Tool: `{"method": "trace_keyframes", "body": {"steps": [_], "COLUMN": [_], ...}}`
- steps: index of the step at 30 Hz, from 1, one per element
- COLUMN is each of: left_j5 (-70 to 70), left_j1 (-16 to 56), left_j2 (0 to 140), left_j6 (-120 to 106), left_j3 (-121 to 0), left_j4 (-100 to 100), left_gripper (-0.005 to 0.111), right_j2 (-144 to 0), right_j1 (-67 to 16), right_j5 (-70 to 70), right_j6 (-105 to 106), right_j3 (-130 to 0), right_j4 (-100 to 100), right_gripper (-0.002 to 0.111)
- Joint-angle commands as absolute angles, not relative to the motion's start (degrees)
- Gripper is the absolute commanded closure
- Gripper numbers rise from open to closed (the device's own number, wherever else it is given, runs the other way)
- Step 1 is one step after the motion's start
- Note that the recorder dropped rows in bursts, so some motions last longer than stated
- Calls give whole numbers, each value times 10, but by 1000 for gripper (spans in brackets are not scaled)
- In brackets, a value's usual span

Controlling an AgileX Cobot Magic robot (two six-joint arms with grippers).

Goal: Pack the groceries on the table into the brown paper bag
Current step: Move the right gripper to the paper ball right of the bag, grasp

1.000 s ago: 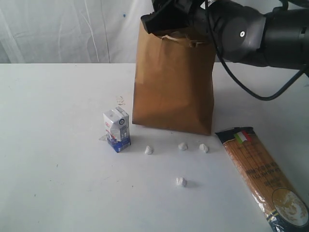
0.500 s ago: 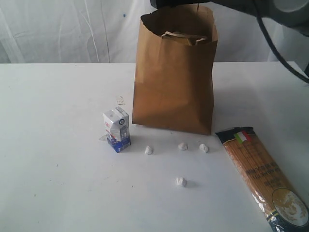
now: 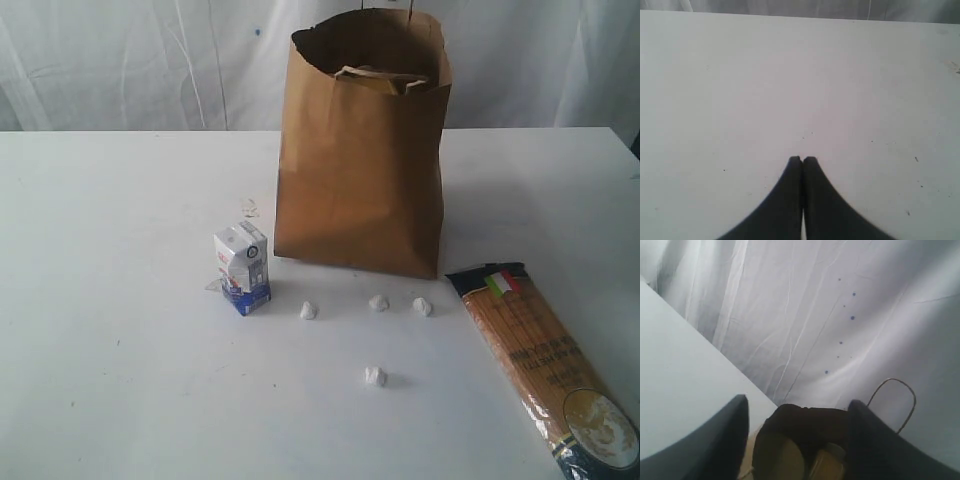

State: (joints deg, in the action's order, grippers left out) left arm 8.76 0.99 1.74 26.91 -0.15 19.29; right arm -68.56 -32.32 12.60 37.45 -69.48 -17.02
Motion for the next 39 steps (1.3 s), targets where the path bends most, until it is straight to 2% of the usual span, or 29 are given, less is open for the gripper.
{"method": "trace_keyframes", "body": {"steps": [1, 4, 6, 9, 13, 18, 21, 24, 31, 33, 39], "left_j5": [85, 85, 85, 85, 85, 85, 85, 85, 85, 85, 85], "left_j1": [14, 14, 14, 14, 14, 14, 14, 14, 14, 14, 14], "left_j2": [14, 14, 14, 14, 14, 14, 14, 14, 14, 14, 14], "left_j6": [270, 270, 270, 270, 270, 270, 270, 270, 270, 270, 270], "left_j3": [0, 0, 0, 0, 0, 0, 0, 0, 0, 0, 0], "left_j4": [197, 197, 197, 197, 197, 197, 197, 197, 197, 197, 197], "left_gripper": [107, 107, 107, 107, 107, 107, 107, 107, 107, 107, 107], "right_j2": [-637, -623, -622, -629, -645, -660, -685, -729, -841, -869, -952], "right_j1": [-313, -292, -277, -249, -239, -239, -239, -239, -239, -239, -239], "right_j5": [214, 320, 375, 464, 536, 461, 407, 363, 279, 262, 214], "right_j6": [366, 294, 201, 39, 0, 36, 100, 102, 102, 102, 102], "right_j3": [-697, -697, -691, -661, -606, -555, -530, -508, -507, -507, -507], "right_j4": [-48, 78, 173, 272, 232, 53, 10, 8, -8, -9, -61], "right_gripper": [77, 99, 108, 108, 108, 108, 108, 103, 66, 63, 63]}}
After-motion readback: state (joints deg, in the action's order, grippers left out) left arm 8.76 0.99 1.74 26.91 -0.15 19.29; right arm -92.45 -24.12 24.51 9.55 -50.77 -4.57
